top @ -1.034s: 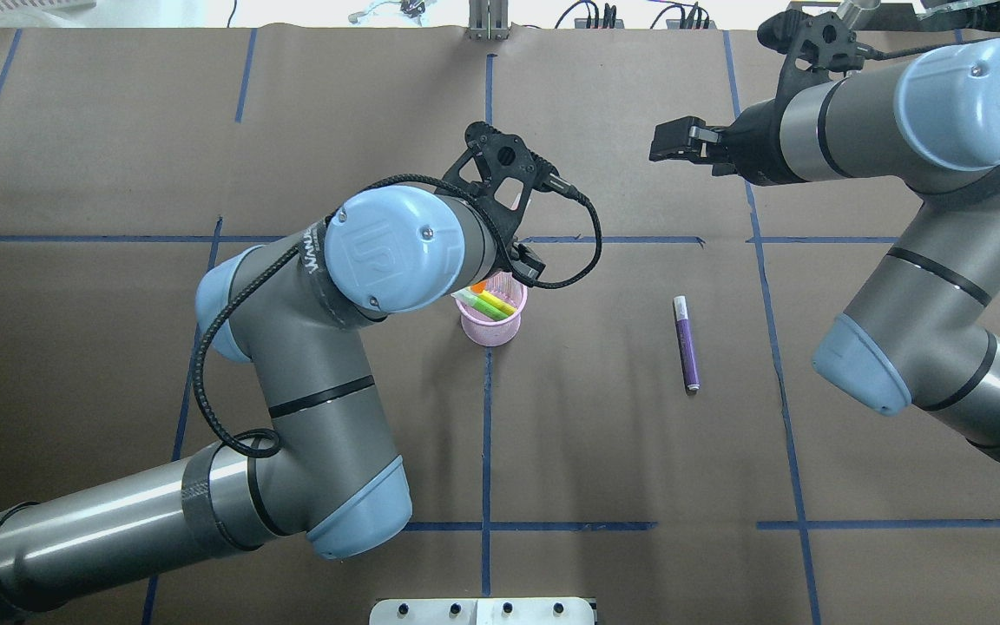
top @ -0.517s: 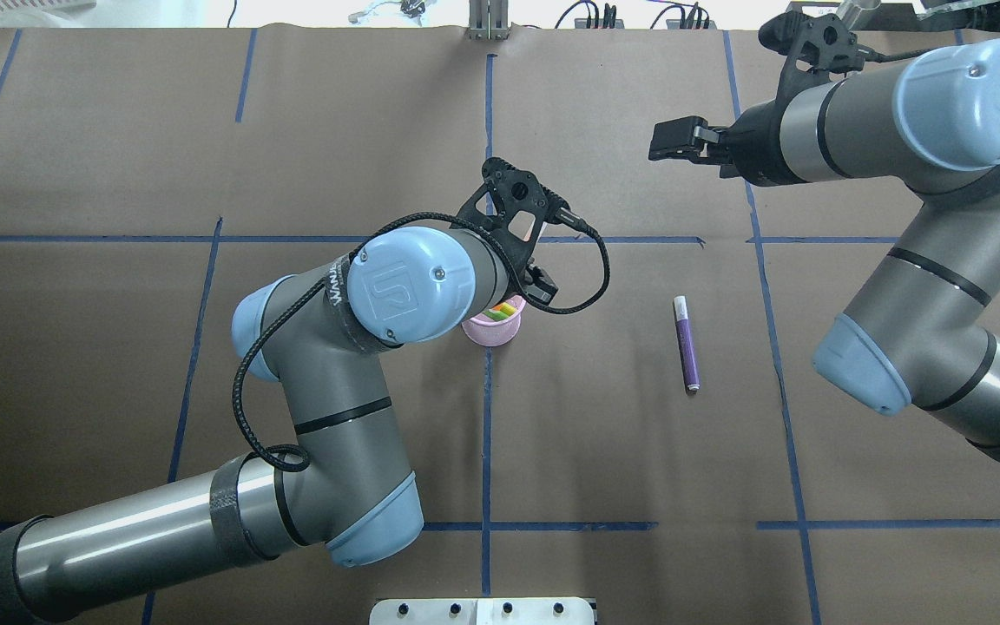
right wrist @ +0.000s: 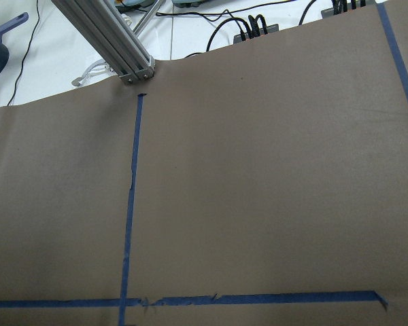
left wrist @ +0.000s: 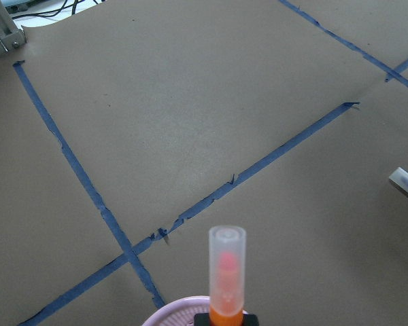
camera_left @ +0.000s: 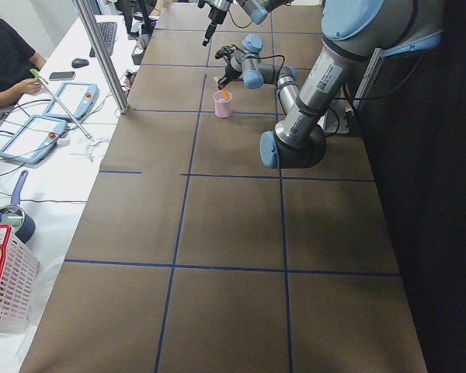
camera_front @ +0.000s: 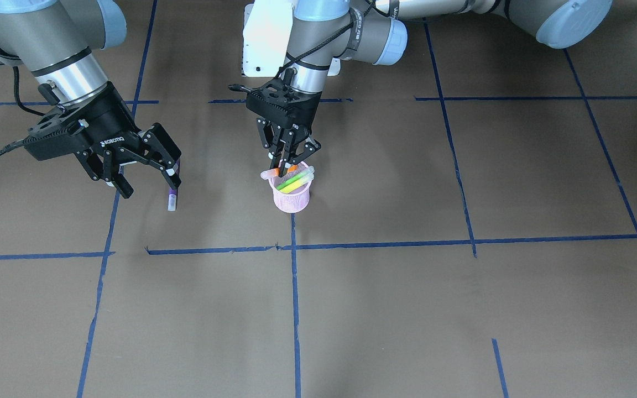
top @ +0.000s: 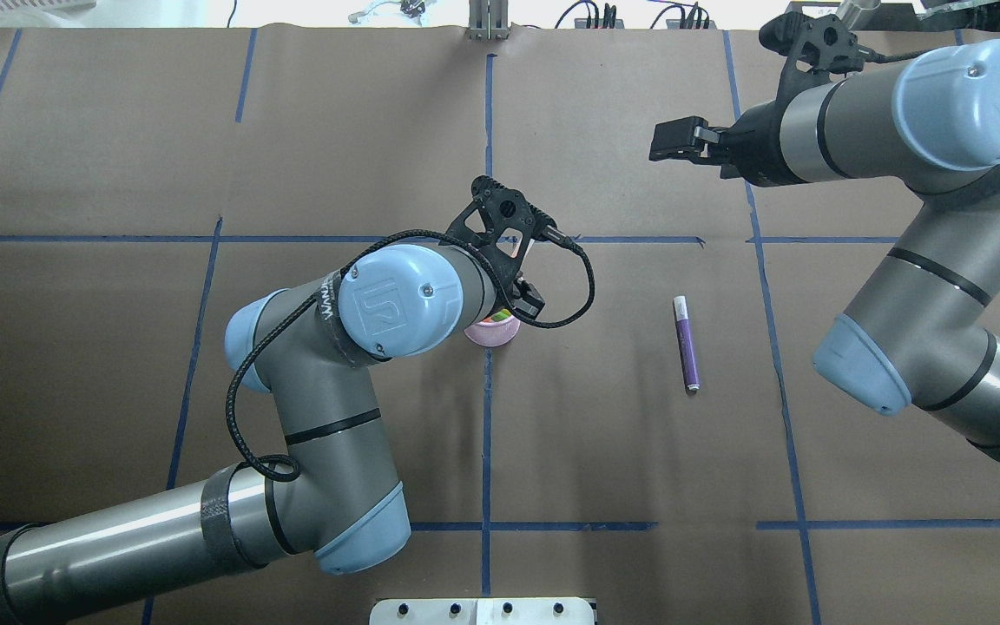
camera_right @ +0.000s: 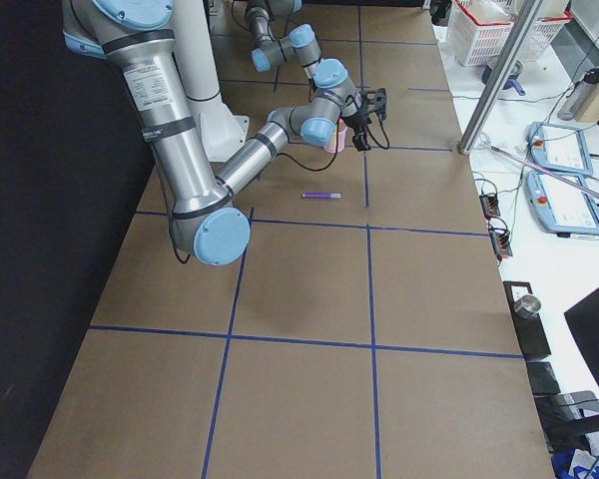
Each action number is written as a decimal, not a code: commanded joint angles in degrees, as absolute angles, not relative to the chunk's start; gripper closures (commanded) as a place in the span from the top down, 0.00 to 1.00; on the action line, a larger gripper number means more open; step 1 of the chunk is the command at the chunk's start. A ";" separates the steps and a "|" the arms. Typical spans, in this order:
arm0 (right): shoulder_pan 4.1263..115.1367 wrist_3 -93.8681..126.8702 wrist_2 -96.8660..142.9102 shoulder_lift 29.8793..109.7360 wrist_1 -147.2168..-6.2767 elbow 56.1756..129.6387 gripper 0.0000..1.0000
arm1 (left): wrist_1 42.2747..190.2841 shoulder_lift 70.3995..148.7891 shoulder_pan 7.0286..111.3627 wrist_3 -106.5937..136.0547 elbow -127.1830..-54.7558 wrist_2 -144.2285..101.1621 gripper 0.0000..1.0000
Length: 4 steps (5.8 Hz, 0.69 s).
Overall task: Collect pens into pen holder
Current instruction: 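Lift the orange highlighter with the left gripper and carry it over the cup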
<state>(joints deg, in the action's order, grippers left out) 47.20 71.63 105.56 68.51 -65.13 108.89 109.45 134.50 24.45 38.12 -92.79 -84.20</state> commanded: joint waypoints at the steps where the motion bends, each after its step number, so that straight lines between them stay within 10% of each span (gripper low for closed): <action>1: 47.20 71.63 105.56 68.47 -65.13 108.90 0.99 | 109.60 134.04 24.43 37.71 -92.72 -84.20 0.78; 4: 46.94 75.11 106.43 69.51 -65.30 108.46 0.99 | 109.08 133.86 26.53 36.83 -94.47 -84.29 0.78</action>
<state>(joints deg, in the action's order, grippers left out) 47.11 72.78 105.93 68.86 -65.22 108.72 109.33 133.97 25.28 37.33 -93.73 -84.22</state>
